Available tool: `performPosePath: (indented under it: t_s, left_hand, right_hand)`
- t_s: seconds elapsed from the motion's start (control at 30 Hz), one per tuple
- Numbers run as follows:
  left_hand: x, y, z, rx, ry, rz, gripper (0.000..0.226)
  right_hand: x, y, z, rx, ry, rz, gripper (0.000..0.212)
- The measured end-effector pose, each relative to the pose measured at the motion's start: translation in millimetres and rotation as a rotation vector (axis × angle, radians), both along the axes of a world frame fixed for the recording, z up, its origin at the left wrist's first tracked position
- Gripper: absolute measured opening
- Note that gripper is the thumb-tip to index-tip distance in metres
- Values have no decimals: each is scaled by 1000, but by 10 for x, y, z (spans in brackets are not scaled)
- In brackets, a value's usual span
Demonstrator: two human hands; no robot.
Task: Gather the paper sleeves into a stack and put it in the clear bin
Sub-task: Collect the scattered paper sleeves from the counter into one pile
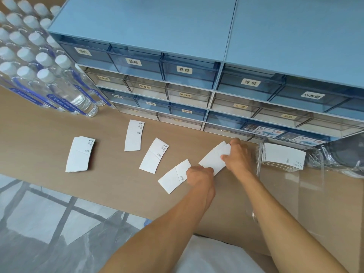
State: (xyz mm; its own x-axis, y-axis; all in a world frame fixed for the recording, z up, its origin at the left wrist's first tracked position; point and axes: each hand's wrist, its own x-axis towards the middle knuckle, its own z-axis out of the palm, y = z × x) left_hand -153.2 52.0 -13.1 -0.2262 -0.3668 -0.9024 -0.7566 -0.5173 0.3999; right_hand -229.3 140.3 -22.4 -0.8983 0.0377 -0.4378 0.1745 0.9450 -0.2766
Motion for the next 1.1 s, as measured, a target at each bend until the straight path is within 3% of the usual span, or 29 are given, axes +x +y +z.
performPosePath:
  t_s: [0.1,0.37,0.7,1.1]
  left_hand:
    - [51,18,-24,-54,-5,60,20]
    - [389,-272,23,-192,113,82,17]
    - [882,-868,-19,-328,22,162,15]
    - [851,-1040,3,-289,-58,221,17]
  right_hand:
    - [5,39,7,-81,-9,-59,50]
    - [181,-174,54,-387,-18,-87,20]
    - [598,-997,53,-190,-56,230,32]
    - [695,-1147,84,-146,-43,208,37]
